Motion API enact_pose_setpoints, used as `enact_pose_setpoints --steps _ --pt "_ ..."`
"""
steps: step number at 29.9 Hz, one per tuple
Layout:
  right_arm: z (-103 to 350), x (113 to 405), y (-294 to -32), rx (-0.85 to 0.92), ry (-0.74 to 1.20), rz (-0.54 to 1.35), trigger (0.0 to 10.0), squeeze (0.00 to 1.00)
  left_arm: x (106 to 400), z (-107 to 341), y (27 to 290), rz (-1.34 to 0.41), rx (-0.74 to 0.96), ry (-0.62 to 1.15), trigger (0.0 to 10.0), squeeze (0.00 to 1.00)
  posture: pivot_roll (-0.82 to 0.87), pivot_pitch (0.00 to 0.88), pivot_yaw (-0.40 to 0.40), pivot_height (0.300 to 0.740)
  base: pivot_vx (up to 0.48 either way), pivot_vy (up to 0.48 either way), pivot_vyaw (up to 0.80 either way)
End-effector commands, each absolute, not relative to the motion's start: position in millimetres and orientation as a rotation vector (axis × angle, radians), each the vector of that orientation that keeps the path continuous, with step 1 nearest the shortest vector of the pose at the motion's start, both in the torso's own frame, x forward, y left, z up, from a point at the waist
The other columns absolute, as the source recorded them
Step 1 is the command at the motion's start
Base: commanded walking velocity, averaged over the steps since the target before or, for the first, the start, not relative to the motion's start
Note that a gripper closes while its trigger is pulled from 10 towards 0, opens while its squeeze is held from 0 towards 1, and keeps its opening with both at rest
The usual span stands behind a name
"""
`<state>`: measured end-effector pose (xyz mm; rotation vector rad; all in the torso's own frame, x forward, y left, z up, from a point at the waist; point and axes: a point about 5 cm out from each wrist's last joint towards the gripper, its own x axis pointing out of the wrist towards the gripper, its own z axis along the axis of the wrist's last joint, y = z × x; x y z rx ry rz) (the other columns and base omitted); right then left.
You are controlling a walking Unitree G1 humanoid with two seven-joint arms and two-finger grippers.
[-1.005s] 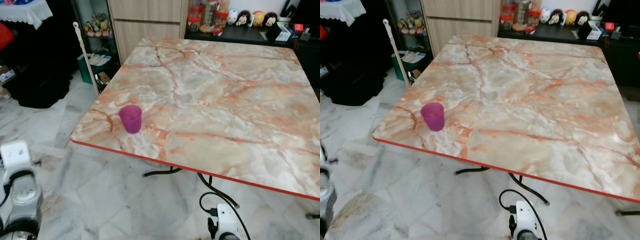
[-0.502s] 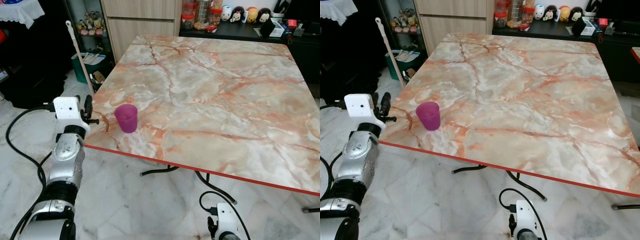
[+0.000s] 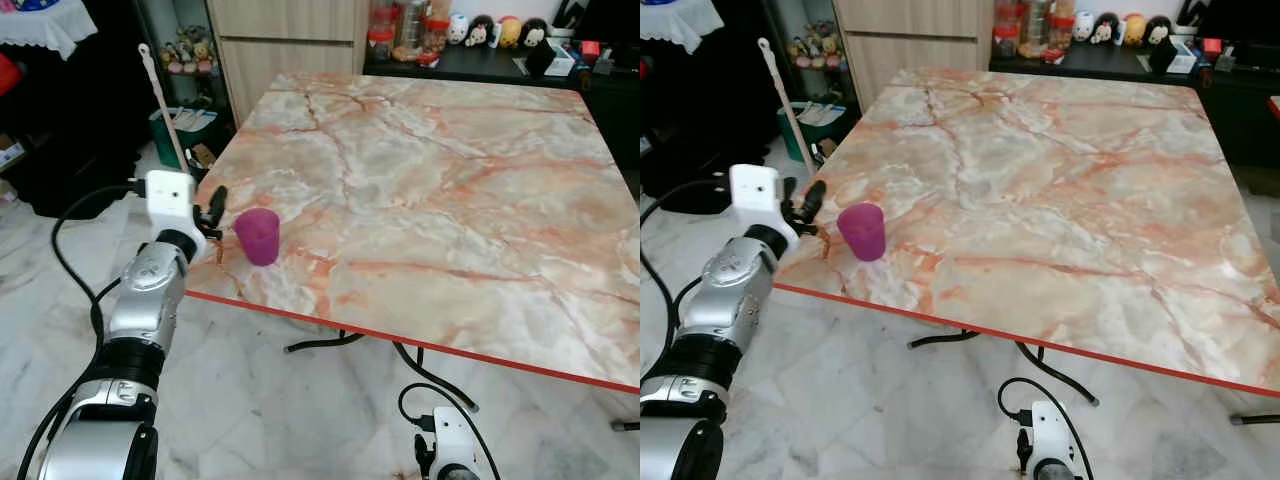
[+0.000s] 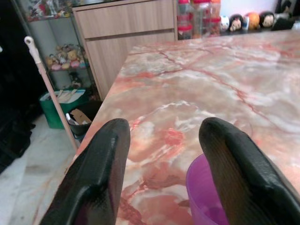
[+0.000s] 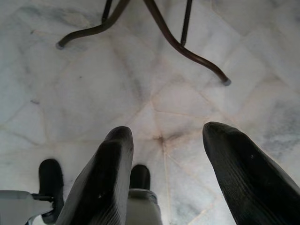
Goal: Setting the table
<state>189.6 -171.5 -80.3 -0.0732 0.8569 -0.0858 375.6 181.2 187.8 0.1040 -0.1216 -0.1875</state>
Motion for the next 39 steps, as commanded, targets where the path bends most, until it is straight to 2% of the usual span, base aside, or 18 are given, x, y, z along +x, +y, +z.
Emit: enact_pose_setpoints --steps 1,2,9,19,25,39 --pt "-82.7 185.5 -169.2 -0.061 0.874 -0.089 10.0 0.00 378.7 191.7 176.9 -0.206 0.125 -0.102 10.0 1.00 0.07 0.032 0.061 0.740 0.000 0.000 0.00" --pt "-83.0 185.1 -168.7 -0.060 0.876 -0.089 10.0 0.00 380.6 190.0 172.8 -0.227 0.137 -0.068 10.0 0.00 0.06 0.030 0.063 0.740 0.000 0.000 0.00" --pt "-83.4 184.1 -169.0 -0.044 0.877 -0.108 10.0 0.00 388.5 189.5 155.9 -0.302 0.127 0.057 10.0 0.00 0.06 0.051 0.076 0.740 0.000 0.000 0.00" --pt "-84.7 180.9 -171.4 -0.040 0.885 -0.120 10.0 0.00 388.8 176.6 150.1 -0.305 0.136 0.150 10.0 0.00 0.06 0.075 0.074 0.740 0.000 0.000 0.00" --pt "-84.7 180.6 -173.5 -0.044 0.886 -0.125 10.0 0.00 393.2 175.9 150.8 -0.224 0.089 0.158 10.0 0.00 0.06 0.084 0.064 0.740 0.000 0.000 0.00" --pt "-84.0 181.5 -175.8 -0.040 0.882 -0.134 10.0 0.00 396.7 175.7 146.1 -0.228 0.086 0.196 10.0 0.00 0.05 0.093 0.067 0.740 0.000 0.000 0.00"
